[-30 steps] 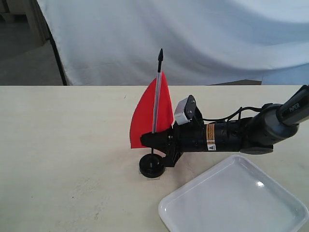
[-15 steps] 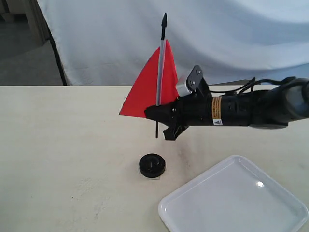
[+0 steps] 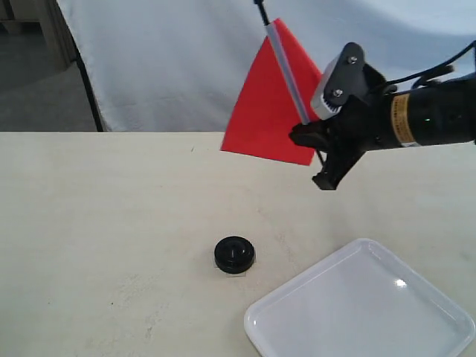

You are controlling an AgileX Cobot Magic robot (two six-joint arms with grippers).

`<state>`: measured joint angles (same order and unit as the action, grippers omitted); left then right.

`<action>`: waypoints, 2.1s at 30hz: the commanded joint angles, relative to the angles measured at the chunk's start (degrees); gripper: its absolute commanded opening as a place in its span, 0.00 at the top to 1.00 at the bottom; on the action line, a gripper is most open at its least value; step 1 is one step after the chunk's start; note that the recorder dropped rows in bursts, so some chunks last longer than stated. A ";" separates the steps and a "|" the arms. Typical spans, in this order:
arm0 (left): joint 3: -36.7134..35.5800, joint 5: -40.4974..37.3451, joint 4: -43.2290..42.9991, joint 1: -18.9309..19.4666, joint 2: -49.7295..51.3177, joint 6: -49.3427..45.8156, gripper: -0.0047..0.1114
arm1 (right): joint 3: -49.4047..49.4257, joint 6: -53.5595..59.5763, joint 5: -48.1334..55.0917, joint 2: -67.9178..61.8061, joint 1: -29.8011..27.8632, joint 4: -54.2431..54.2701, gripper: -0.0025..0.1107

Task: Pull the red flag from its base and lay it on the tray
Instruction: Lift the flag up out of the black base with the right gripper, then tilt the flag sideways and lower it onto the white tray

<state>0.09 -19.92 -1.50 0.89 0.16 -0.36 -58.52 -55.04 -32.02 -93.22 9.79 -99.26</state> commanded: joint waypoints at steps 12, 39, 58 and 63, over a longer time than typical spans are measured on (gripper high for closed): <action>-0.09 0.26 -0.25 -0.23 -0.16 0.36 0.96 | 12.87 28.45 31.00 9.35 -8.15 -0.69 0.98; -0.09 0.26 -0.25 -0.23 -0.16 0.36 0.96 | 30.32 59.17 46.89 5.66 6.03 -0.69 0.98; -0.09 0.26 -0.25 -0.23 -0.16 0.36 0.96 | 29.29 59.45 50.92 -2.20 8.69 2.88 0.22; -0.09 0.26 -0.25 -0.23 -0.16 0.36 0.96 | 29.29 59.45 53.27 -1.02 8.69 2.88 0.25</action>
<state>0.09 -19.92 -1.50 0.89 0.16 -0.36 -28.99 4.13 19.57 -95.26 18.44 -96.76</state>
